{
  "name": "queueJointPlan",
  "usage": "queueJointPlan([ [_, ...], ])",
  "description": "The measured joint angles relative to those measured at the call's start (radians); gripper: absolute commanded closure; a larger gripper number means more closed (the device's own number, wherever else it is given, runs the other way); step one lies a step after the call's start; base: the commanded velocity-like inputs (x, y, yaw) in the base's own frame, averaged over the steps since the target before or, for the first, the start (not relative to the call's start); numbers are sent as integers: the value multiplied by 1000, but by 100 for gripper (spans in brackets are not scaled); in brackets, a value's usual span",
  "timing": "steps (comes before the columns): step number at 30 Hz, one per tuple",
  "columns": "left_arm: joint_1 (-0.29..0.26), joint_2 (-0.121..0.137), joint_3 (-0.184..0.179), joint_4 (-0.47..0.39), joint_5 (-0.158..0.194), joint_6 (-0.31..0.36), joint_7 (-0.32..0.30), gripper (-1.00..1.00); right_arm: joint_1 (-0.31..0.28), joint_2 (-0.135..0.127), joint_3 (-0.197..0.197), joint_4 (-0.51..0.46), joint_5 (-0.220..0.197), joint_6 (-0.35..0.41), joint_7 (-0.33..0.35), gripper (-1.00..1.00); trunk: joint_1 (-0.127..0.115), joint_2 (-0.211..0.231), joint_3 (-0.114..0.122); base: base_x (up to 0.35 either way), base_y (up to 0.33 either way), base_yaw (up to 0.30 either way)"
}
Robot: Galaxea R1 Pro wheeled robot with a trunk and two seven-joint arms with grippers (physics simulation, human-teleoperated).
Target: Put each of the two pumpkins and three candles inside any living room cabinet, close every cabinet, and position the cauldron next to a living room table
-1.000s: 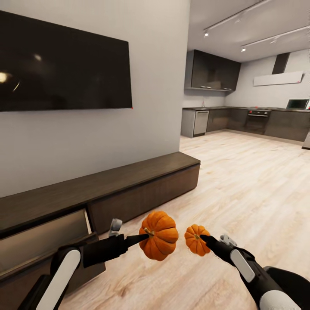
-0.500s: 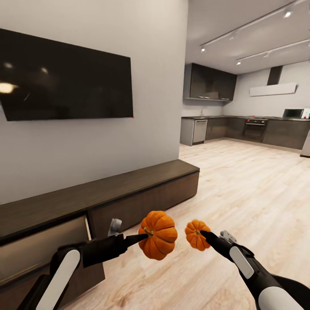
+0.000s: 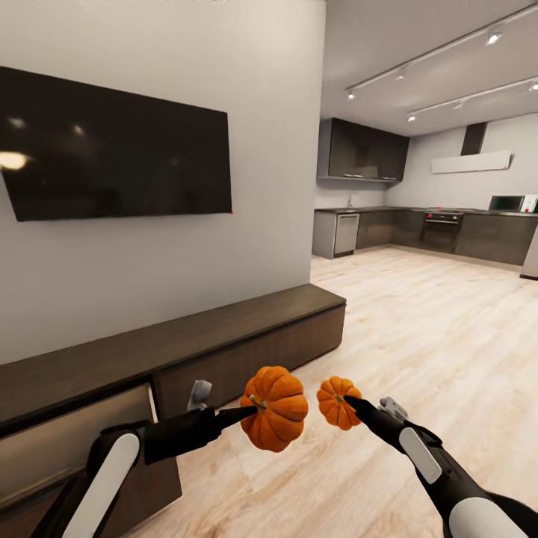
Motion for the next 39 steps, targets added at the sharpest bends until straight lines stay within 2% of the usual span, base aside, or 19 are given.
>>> queueJointPlan([
  [8,0,0,5,2,1,0,0,100,0,-5,-2,0,-3,-2,53,100,-31,56,25,0,0,0],
  [12,0,0,3,2,2,0,0,100,0,-18,-2,1,-8,-1,56,100,-46,84,38,0,0,0],
  [20,0,0,6,2,2,0,-1,100,0,-21,-3,2,-11,0,56,100,-77,140,63,0,0,0],
  [26,0,0,6,2,2,0,-1,100,0,-21,-36,2,-9,3,57,100,-100,182,81,0,0,0],
  [39,0,1,7,2,2,0,-1,100,0,-21,-48,1,-12,6,56,100,-150,273,122,0,0,0],
])
